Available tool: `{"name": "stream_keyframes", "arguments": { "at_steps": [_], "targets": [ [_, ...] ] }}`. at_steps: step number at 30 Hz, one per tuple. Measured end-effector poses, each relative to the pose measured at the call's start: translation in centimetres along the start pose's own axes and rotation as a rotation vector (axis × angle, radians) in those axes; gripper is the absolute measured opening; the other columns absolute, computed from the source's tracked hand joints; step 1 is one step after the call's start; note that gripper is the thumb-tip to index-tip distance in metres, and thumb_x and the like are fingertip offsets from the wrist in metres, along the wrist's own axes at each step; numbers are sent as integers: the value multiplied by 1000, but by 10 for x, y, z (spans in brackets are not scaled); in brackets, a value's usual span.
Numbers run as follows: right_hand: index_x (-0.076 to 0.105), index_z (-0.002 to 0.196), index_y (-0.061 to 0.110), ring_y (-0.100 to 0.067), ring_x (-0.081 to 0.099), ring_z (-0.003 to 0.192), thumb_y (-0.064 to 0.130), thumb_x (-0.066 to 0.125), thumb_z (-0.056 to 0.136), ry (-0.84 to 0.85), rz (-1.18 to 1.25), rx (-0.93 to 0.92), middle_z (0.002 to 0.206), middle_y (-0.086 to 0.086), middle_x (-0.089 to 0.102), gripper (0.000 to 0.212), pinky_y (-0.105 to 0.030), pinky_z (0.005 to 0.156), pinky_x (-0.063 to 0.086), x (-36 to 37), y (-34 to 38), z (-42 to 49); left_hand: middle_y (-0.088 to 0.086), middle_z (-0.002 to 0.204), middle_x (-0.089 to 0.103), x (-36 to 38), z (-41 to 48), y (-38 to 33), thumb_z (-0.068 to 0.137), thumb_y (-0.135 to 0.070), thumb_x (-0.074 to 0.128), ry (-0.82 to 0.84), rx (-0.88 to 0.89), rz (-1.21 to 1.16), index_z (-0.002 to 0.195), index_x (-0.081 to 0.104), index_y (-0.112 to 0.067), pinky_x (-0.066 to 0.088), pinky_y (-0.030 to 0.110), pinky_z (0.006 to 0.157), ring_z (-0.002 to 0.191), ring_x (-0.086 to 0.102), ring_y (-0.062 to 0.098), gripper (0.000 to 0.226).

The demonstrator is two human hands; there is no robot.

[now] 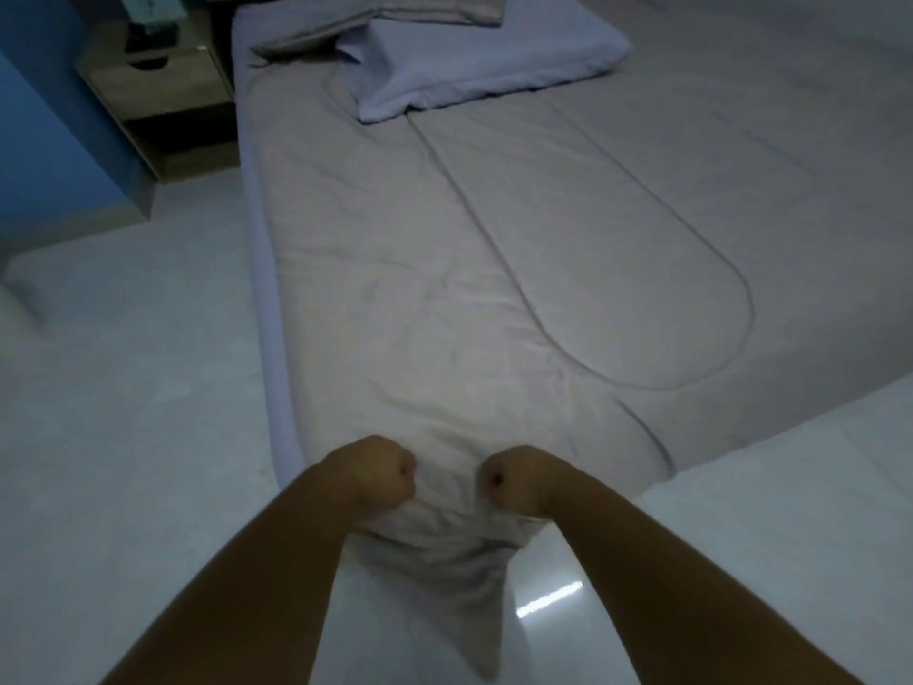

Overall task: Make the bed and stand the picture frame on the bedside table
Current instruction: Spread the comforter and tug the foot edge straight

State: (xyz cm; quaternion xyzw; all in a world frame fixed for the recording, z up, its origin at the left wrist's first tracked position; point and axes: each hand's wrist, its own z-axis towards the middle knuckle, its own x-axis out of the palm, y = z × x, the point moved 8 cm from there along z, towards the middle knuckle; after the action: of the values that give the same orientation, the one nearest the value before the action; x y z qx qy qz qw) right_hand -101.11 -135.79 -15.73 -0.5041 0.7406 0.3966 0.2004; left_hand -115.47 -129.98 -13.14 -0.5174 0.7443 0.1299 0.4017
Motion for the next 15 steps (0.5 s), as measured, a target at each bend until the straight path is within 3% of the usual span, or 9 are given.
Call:
{"name": "stream_keyframes", "arguments": {
  "at_steps": [2, 4, 5, 8, 11, 13, 15],
  "targets": [
    [63, 114, 12, -28, 54, 111, 19, 48, 91, -301, 143, 6, 120, -11, 59, 28, -30, 92, 42, -45, 5, 9, 10, 108, 64, -45, 16, 15, 89, -24, 46, -230, 17, -114, 85, 65, -22, 46, 31, 88, 104, 59, 29, 19],
    [56, 124, 13, -28, 49, 117, 23, 42, 95, -509, 150, 5, 128, -11, 53, 34, -32, 96, 39, -78, 11, 23, 11, 129, 56, -71, 40, 29, 93, -24, 44, -381, 26, -125, 118, 60, -17, 41, 33, 100, 120, 52, 29, 30],
    [50, 131, 14, -28, 45, 122, 27, 38, 97, -568, 123, 8, 136, -10, 49, 38, -33, 100, 36, -89, 15, 33, 10, 143, 45, -78, 52, 33, 95, -27, 42, -419, 15, -110, 136, 46, -16, 34, 34, 108, 131, 42, 28, 43],
    [29, 146, 14, -24, 26, 140, 35, 29, 100, -629, 34, -6, 154, -7, 29, 50, -33, 115, 17, -105, 23, 73, 2, 161, 11, -77, 93, 40, 94, -47, 25, -432, -24, -60, 151, 15, -23, 13, 35, 121, 147, 14, 22, 63],
    [16, 149, 14, -22, 8, 147, 46, 10, 96, -615, -39, -44, 159, -6, 15, 63, -36, 118, 1, -114, 28, 122, -3, 161, 0, -78, 129, 47, 84, -59, 4, -471, -45, 6, 150, 7, -30, 5, 38, 120, 149, 3, 20, 73],
    [19, 149, 12, -23, 8, 147, 51, -2, 84, -631, -65, -47, 158, -7, 16, 78, -37, 118, -2, -122, 29, 152, -4, 161, 2, -90, 147, 57, 78, -62, -3, -550, -50, 30, 150, 9, -33, 4, 39, 120, 149, 4, 19, 79],
    [32, 144, 9, -27, 22, 144, 49, 5, 85, -685, -74, -18, 154, -11, 29, 76, -41, 116, 2, -134, 30, 176, -4, 161, 3, -106, 164, 70, 77, -61, -3, -583, -54, 36, 150, 9, -33, 4, 40, 119, 149, 5, 19, 79]
  ]
}}
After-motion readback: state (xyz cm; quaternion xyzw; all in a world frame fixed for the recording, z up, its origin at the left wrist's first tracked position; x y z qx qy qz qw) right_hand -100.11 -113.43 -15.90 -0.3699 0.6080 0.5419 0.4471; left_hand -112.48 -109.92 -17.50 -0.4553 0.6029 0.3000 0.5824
